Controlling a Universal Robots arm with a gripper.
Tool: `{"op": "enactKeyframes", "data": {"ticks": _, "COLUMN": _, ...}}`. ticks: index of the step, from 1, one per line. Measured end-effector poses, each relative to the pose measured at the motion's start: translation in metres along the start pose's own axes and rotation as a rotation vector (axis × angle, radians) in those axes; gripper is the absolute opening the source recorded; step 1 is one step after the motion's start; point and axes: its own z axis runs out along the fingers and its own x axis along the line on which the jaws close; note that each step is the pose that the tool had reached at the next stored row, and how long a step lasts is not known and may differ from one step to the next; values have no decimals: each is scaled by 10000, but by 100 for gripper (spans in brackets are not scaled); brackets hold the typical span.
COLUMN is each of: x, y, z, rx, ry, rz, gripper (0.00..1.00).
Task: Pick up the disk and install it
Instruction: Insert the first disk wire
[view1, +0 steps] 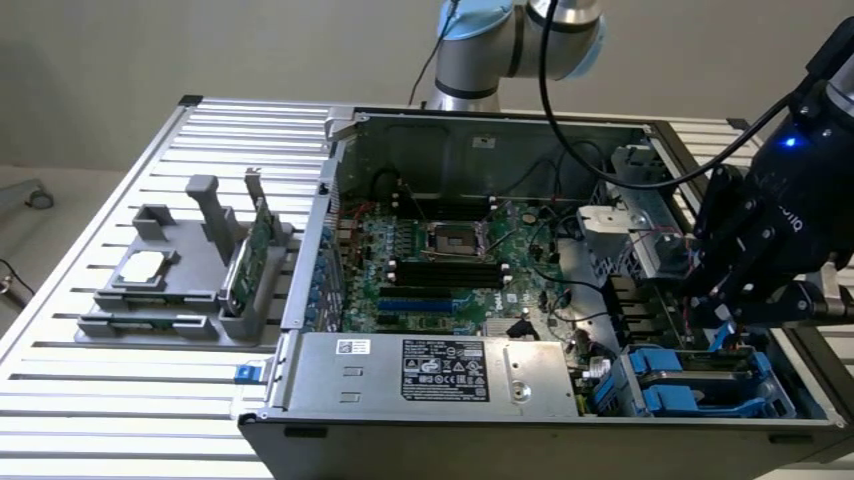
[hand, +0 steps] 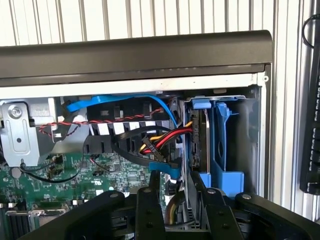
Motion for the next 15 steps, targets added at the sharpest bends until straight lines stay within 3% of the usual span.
{"op": "enactKeyframes", "data": {"ticks": 5, "x": 1, "y": 8, "z": 1, "rx": -12, "ry": -23, "rz": 1, "gripper": 36}}
{"op": "enactKeyframes", "data": {"ticks": 8, "x": 1, "y": 10, "z": -3, "rx": -16, "ry": -45, "rz": 1, "gripper": 28}}
{"op": "enactKeyframes", "data": {"ticks": 9, "x": 1, "y": 10, "z": -3, "rx": -16, "ry": -50, "rz": 2, "gripper": 21}}
{"op": "enactKeyframes", "data": {"ticks": 14, "x": 2, "y": 11, "z": -6, "rx": -17, "ry": -65, "rz": 2, "gripper": 21}}
{"op": "enactKeyframes", "data": {"ticks": 15, "x": 1, "y": 11, "z": -6, "rx": -17, "ry": -65, "rz": 2, "gripper": 16}}
